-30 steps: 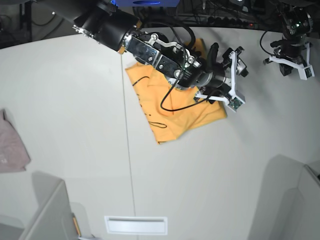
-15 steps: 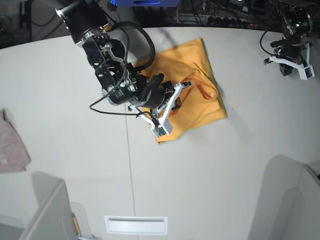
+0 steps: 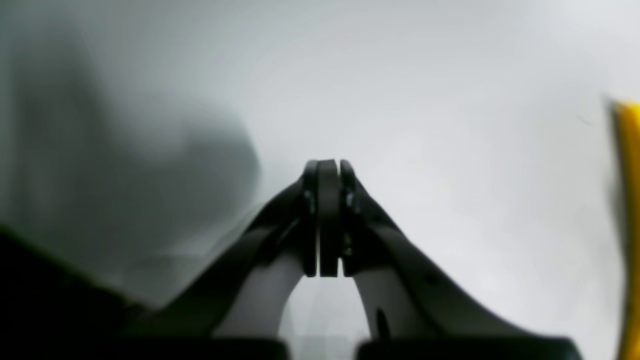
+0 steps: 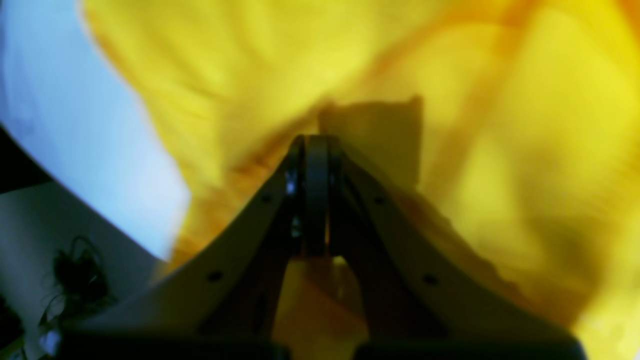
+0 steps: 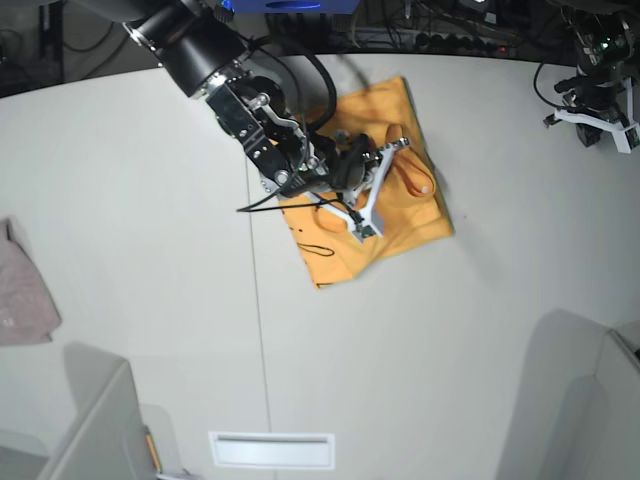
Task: Fold the T-shirt properly
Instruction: 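Press and smooth the folded end flat with the right gripper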
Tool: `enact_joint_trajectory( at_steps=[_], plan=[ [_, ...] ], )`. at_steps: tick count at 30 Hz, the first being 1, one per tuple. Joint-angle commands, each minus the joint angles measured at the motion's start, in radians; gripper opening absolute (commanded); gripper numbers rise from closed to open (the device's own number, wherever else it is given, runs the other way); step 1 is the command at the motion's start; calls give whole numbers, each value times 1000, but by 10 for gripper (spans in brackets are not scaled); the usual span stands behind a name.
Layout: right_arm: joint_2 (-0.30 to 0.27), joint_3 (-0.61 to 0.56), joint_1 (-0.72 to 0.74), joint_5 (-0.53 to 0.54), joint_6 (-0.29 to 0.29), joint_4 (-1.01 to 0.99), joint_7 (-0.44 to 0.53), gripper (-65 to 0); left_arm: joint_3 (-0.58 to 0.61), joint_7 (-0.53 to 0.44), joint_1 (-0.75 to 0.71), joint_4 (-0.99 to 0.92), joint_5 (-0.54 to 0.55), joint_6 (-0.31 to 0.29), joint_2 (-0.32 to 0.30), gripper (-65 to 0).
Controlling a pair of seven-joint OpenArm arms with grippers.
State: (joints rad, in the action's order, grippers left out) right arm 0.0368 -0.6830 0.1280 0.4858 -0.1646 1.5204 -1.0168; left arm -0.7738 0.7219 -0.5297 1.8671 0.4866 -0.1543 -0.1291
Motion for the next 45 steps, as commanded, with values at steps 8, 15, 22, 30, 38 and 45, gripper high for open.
enact_joint_trajectory(
  at_steps=[8,15,22,30,38,45],
  plan=[
    [93,1,137,9,10,-163,184,-650,-37,-20,-8,18,11,-4,-8,-650],
    [110,3,187,115,12,-192,375,-650,-32,-20,-5,15,11,-4,-8,-650],
    [107,-149,281,305,10,-174,458,-650,-28,-20,6,12,11,-4,-8,-650],
    [-13,-152,278,301,-200,58,171,-650,-36,-20,13,12,11,-4,-11,-650],
    [-74,-148,213,301,-252,-14,131,-650,-37,-20,13,19,11,-4,-8,-650],
    [-27,-169,250,301,-246,-232,295,-650,-37,-20,9,19,11,-4,-8,-650]
  ],
)
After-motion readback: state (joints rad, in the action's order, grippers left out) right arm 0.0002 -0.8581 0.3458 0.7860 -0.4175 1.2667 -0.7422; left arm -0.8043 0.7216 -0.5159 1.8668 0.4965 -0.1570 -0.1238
